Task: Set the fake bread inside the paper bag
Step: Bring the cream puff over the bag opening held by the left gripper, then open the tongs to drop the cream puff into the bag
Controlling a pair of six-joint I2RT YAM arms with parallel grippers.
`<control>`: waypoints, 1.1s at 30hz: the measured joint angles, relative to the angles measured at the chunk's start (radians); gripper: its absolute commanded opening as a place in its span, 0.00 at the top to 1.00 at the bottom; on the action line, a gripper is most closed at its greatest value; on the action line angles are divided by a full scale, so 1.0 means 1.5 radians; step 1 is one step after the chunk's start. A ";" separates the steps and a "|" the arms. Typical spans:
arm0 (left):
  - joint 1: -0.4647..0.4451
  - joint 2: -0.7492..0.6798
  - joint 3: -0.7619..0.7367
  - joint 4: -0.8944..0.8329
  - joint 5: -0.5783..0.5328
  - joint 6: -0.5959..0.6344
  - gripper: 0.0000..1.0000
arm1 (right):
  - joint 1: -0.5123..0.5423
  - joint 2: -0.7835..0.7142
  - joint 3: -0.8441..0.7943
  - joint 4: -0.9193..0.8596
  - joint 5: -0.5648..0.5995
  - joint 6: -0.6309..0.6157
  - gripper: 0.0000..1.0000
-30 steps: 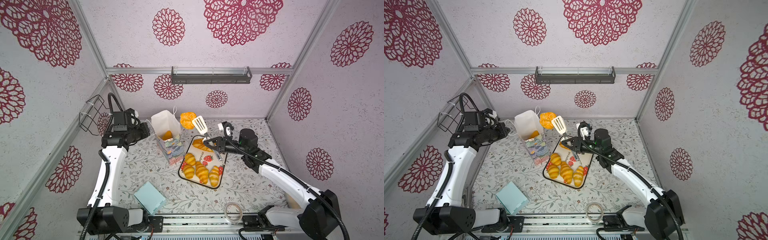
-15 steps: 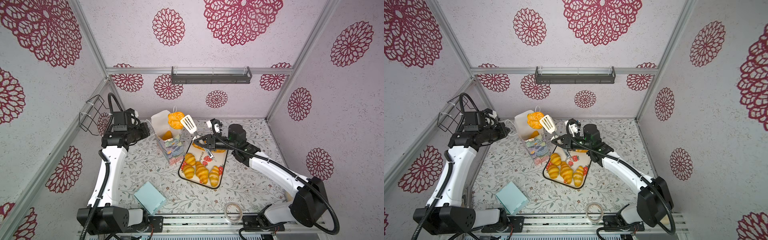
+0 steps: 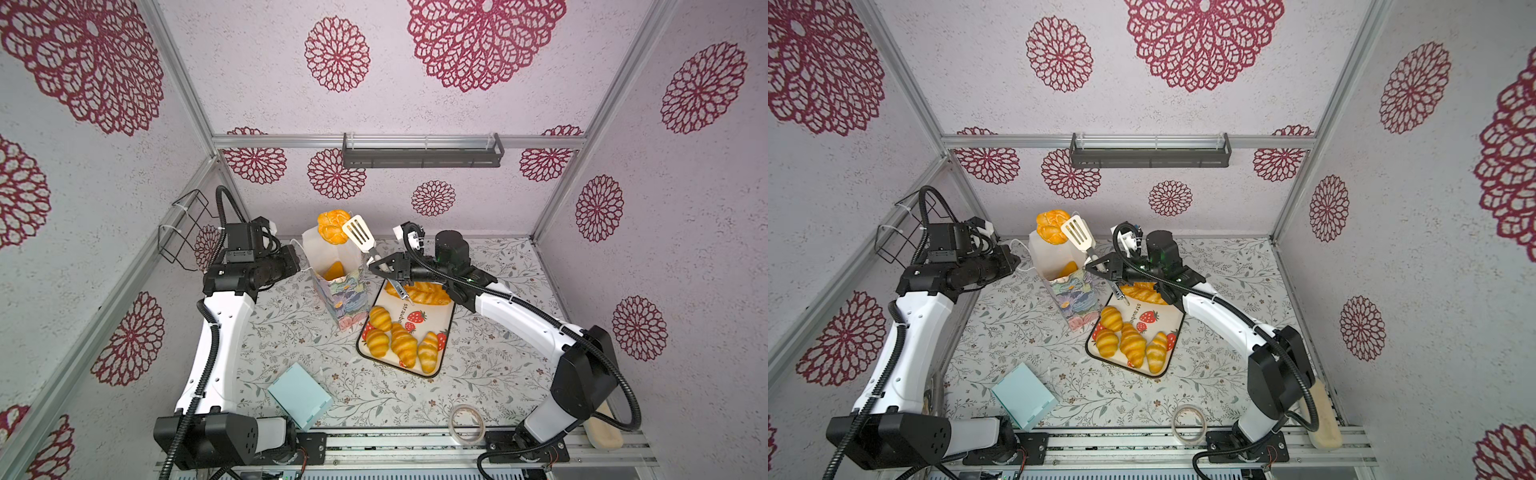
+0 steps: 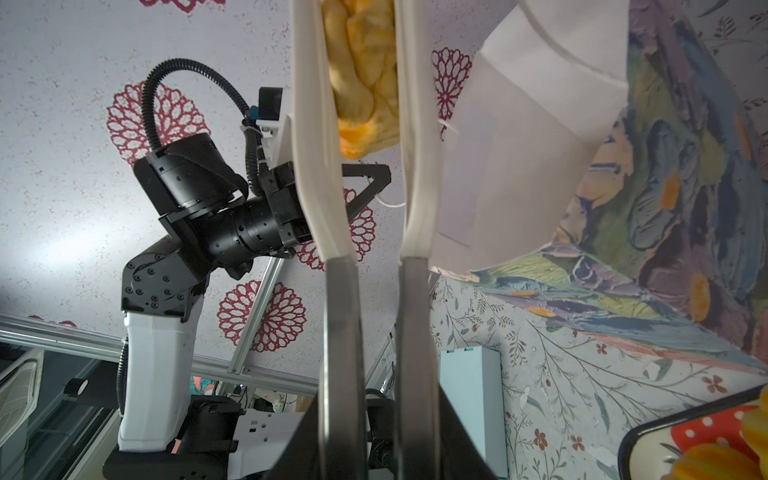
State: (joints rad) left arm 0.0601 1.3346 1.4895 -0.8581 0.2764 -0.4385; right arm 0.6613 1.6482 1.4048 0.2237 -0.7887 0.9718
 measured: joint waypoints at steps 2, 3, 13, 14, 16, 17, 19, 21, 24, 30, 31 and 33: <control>0.000 0.000 0.000 0.000 0.000 0.000 1.00 | 0.000 0.020 0.013 0.003 -0.001 0.006 0.68; 0.000 0.000 0.000 0.000 0.000 0.000 1.00 | 0.001 0.031 0.018 0.005 -0.002 0.011 0.68; 0.000 0.000 0.000 0.000 0.000 0.000 1.00 | 0.009 0.101 0.053 0.012 -0.009 0.034 0.68; 0.000 0.000 0.000 0.000 0.000 0.000 1.00 | 0.010 0.102 0.055 0.012 -0.009 0.034 0.67; 0.000 0.000 0.000 0.000 0.000 0.000 1.00 | 0.011 0.104 0.056 0.012 -0.009 0.035 0.63; 0.000 0.000 0.000 0.000 0.000 0.000 1.00 | 0.011 0.105 0.057 0.012 -0.010 0.038 0.61; 0.000 0.000 0.000 0.000 0.000 0.000 1.00 | 0.011 0.105 0.057 0.012 -0.013 0.041 0.60; 0.000 0.000 0.000 0.000 -0.001 0.000 1.00 | 0.012 0.106 0.059 0.012 -0.014 0.040 0.59; 0.000 0.000 0.000 0.000 -0.001 0.000 1.00 | 0.012 0.106 0.061 0.012 -0.014 0.040 0.59; 0.001 0.000 0.000 0.000 0.000 0.000 1.00 | 0.012 0.106 0.061 0.012 -0.014 0.041 0.53; 0.001 0.000 0.000 0.000 -0.001 0.000 1.00 | 0.012 0.106 0.061 0.012 -0.014 0.040 0.53; 0.001 0.000 0.000 0.000 0.000 0.000 1.00 | 0.012 0.106 0.061 0.012 -0.014 0.040 0.52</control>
State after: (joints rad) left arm 0.0620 1.3346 1.4895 -0.8581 0.2760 -0.4385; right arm 0.6788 1.8069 1.4960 0.2420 -0.8093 1.0325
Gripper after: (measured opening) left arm 0.046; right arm 0.476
